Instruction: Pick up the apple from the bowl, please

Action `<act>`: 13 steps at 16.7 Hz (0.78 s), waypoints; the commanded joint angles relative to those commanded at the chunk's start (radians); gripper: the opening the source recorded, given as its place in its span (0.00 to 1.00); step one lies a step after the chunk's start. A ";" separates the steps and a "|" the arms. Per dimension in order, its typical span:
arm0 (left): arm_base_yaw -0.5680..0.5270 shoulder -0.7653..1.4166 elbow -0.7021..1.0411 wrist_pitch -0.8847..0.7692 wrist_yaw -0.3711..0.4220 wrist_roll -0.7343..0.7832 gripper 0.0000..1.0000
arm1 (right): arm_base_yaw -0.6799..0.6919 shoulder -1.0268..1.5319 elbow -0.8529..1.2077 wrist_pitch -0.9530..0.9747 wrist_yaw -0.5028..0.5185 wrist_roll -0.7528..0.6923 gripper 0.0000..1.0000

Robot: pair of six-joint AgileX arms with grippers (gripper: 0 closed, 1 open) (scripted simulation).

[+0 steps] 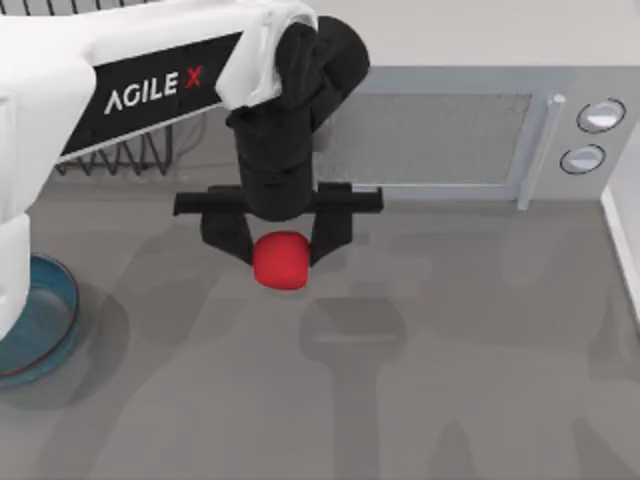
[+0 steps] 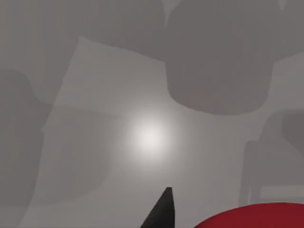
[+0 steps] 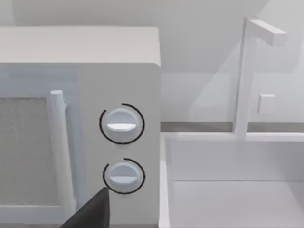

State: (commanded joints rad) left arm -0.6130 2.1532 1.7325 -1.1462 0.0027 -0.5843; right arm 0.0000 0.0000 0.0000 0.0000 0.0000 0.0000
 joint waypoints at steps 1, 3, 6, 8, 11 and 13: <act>0.000 0.002 -0.031 0.031 0.000 0.000 0.00 | 0.000 0.000 0.000 0.000 0.000 0.000 1.00; 0.000 0.004 -0.061 0.061 0.000 0.000 0.00 | 0.000 0.000 0.000 0.000 0.000 0.000 1.00; 0.000 0.005 -0.062 0.062 0.000 0.000 0.00 | 0.000 0.000 0.000 0.000 0.000 0.000 1.00; 0.000 0.005 -0.062 0.062 0.000 0.000 0.08 | 0.000 0.000 0.000 0.000 0.000 0.000 1.00; 0.000 0.005 -0.062 0.062 0.000 0.000 0.30 | 0.000 0.000 0.000 0.000 0.000 0.000 1.00; 0.000 0.005 -0.062 0.062 0.000 0.000 0.45 | 0.000 0.000 0.000 0.000 0.000 0.000 1.00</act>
State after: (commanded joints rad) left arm -0.6133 2.1577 1.6707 -1.0837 0.0027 -0.5845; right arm 0.0000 0.0000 0.0000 0.0000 0.0000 0.0000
